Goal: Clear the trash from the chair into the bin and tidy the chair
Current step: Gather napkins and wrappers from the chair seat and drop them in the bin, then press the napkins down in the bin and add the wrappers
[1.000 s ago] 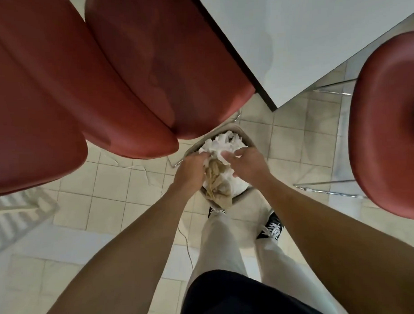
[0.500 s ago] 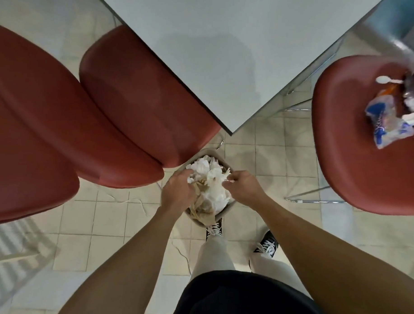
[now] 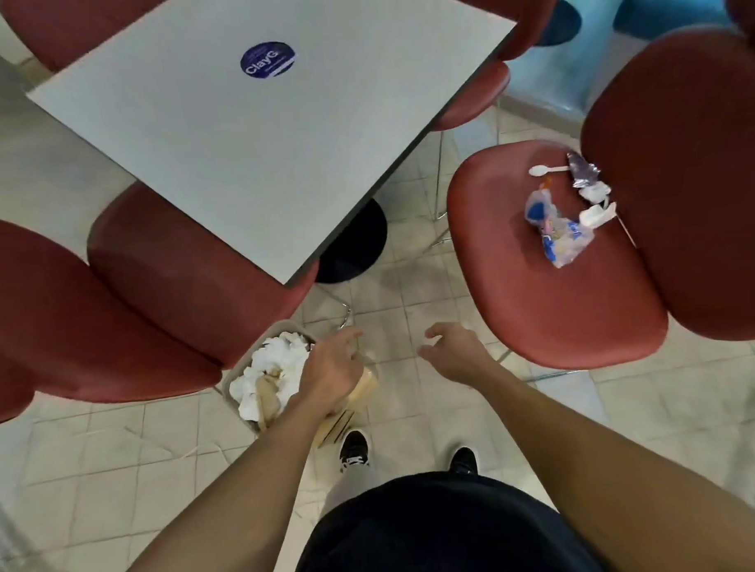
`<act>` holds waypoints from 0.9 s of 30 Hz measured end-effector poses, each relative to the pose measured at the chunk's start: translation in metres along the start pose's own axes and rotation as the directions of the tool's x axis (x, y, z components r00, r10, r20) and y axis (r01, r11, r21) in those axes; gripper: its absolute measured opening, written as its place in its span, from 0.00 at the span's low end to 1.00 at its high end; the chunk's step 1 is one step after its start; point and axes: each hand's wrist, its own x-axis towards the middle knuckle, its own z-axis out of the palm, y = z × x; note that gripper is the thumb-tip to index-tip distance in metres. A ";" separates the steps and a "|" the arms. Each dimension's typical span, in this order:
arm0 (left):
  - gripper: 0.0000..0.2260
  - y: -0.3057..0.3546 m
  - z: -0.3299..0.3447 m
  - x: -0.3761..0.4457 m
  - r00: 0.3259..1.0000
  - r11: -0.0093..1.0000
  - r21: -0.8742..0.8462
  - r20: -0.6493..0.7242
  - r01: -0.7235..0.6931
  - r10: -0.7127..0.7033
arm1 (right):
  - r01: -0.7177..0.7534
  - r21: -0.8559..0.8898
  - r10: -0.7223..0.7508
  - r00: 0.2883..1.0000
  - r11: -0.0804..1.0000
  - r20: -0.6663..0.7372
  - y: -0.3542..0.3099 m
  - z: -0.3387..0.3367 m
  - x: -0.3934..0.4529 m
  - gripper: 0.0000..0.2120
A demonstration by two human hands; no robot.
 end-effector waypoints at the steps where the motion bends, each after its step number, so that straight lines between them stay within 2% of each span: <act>1: 0.19 0.016 0.009 0.000 1.000 1.000 -0.007 0.006 -0.020 0.020 | 0.002 -0.021 -0.003 1.000 1.000 -0.027 0.015 -0.017 -0.003 0.20; 4: 0.17 0.049 0.028 0.000 0.998 0.998 0.012 0.006 -0.060 0.060 | 0.014 -0.073 -0.020 0.997 0.997 -0.078 0.044 -0.055 -0.008 0.19; 7: 0.16 0.086 0.046 0.004 0.994 0.994 -0.020 -0.006 -0.105 0.105 | 0.019 -0.155 -0.037 0.992 0.988 -0.119 0.069 -0.094 -0.011 0.09; 10: 0.14 0.123 0.059 0.009 0.989 0.988 -0.052 -0.001 -0.145 0.145 | 0.006 -0.206 -0.042 0.984 0.979 -0.172 0.089 -0.131 -0.014 0.14; 14: 0.16 0.166 0.062 0.033 0.984 0.985 -0.009 0.054 -0.172 0.172 | -0.025 -0.217 -0.025 0.974 0.976 -0.226 0.109 -0.176 -0.010 0.19; 21: 0.16 0.247 0.057 0.092 0.924 0.932 0.055 0.162 -0.359 0.346 | -0.102 -0.130 0.048 0.927 0.986 -0.371 0.122 -0.252 0.007 0.19; 24: 0.15 0.272 0.062 0.122 0.898 0.910 0.082 0.220 -0.405 0.380 | -0.111 -0.018 0.093 0.895 0.994 -0.436 0.129 -0.278 0.016 0.20; 27: 0.14 0.296 0.072 0.148 0.879 0.897 0.078 0.254 -0.435 0.404 | -0.142 0.022 0.137 0.887 0.990 -0.441 0.140 -0.298 0.031 0.22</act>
